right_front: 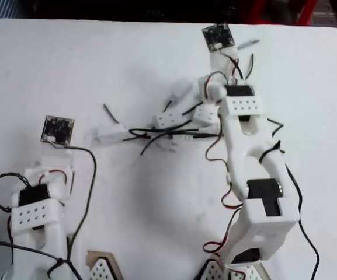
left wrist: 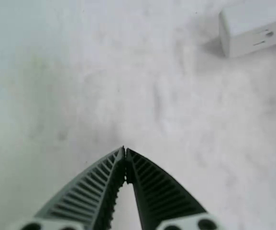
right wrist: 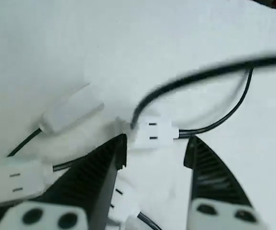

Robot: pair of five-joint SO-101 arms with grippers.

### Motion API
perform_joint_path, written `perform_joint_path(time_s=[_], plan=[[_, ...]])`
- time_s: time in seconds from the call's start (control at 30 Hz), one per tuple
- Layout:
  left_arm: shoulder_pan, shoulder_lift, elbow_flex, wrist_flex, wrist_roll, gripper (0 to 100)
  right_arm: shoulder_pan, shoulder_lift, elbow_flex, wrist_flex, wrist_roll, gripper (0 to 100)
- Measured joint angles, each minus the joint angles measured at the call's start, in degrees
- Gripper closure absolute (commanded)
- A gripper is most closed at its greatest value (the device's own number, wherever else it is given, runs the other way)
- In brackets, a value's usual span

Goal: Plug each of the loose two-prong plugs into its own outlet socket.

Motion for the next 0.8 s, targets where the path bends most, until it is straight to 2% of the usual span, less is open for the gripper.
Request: perform_joint_path(time_s=[0.23,0.4,0.63,0.8], plan=[[0.0,0.0,0.0,0.0,0.0,97,-0.1,-3.7,-1.9,17.0,11.6,84.6],[0.0,0.0,0.0,0.0,0.0,97,-2.8,-4.2,-1.9,27.0,22.5,84.4],[0.0,0.0,0.0,0.0,0.0,97,-3.3,-3.0,-1.6,30.1,41.7,84.4],[0.0,0.0,0.0,0.0,0.0,97,-3.1,4.0,-1.6,30.1,50.5,84.4]])
